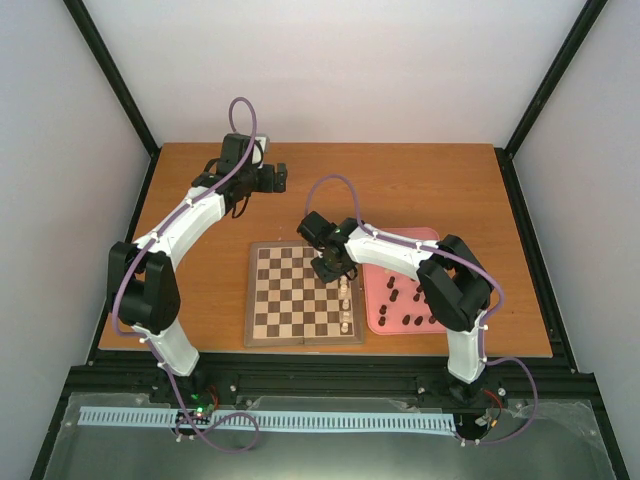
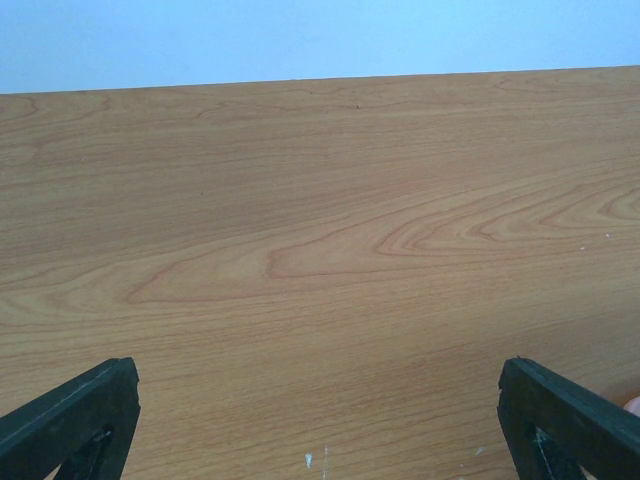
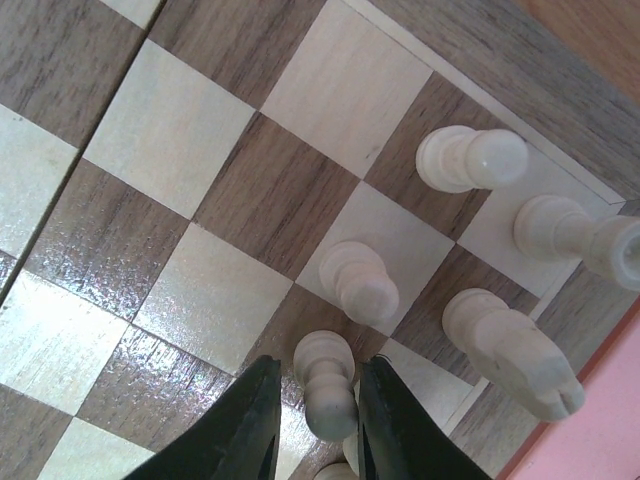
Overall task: Set up the chess pieces on the board
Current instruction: Place the chess piece on the chessboard, then pick up the chess piece from the storage box.
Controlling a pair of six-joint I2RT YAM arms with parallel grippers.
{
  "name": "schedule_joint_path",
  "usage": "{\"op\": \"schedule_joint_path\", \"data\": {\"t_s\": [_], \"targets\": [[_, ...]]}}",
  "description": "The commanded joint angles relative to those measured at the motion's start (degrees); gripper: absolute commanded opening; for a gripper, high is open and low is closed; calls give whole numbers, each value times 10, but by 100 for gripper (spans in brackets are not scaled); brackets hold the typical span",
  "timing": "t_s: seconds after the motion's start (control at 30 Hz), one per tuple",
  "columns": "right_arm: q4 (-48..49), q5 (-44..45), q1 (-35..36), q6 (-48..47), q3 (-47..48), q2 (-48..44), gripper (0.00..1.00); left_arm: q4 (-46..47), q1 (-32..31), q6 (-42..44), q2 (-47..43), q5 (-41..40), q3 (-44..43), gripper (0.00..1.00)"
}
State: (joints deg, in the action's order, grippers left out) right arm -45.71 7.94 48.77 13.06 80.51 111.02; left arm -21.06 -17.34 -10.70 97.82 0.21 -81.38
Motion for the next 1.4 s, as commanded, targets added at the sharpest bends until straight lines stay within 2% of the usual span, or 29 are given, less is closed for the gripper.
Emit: {"op": "schedule_joint_path", "data": {"t_s": [0.0,0.77,1.23,1.37], "targets": [[-8,0,-3,-3,4,-11,24,-7,5,-5,3,-3,-27,100],[2,-12,-3,-11,25,-25,27,-8,4,-4,6,-9,-30,100],[15,37,-3,-5,19,-64,28,-10,5,-4,8,-7,-30,100],[20,78,-3,8,10,-90,29,-9,4,-4,7,-7,-30,100]]}}
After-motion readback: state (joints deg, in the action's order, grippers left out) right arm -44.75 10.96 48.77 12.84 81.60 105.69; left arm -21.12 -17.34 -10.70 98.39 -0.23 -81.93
